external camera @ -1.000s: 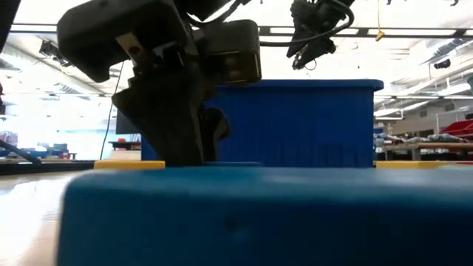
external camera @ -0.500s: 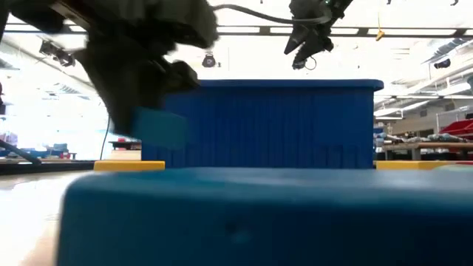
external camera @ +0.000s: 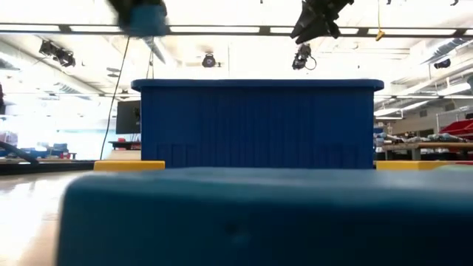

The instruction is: Sort Items/Unsort Items

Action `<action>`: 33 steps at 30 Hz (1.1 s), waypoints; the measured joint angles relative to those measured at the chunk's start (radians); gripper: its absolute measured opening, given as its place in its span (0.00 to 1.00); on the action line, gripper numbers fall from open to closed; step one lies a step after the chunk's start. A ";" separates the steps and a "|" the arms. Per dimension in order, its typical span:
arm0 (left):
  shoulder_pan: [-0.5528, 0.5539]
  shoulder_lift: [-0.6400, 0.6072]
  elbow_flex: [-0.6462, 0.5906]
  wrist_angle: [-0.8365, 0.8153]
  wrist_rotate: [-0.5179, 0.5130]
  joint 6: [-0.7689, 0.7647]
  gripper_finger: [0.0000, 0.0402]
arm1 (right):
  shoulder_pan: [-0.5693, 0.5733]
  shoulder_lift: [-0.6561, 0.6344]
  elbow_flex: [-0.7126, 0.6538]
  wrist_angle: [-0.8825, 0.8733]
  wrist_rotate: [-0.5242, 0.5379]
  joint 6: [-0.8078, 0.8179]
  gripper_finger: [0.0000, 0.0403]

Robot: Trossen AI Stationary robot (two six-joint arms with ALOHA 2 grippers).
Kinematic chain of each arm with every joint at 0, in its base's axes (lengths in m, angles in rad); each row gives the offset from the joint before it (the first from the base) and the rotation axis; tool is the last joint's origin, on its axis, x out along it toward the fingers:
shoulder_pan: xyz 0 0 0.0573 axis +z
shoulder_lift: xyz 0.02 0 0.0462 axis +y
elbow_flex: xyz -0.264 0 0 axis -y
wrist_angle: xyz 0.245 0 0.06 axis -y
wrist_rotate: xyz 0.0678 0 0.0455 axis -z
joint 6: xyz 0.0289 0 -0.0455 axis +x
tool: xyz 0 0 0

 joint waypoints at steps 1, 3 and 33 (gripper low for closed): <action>0.035 -0.008 0.020 0.017 -0.003 0.001 0.32 | 0.006 -0.003 0.000 -0.002 0.000 0.001 0.33; 0.115 -0.018 0.056 0.062 -0.021 0.032 0.32 | 0.024 -0.009 0.000 -0.011 0.001 0.009 0.27; 0.617 0.478 0.219 1.045 0.287 -0.069 0.54 | 0.366 -0.027 0.000 -0.024 0.030 0.208 0.08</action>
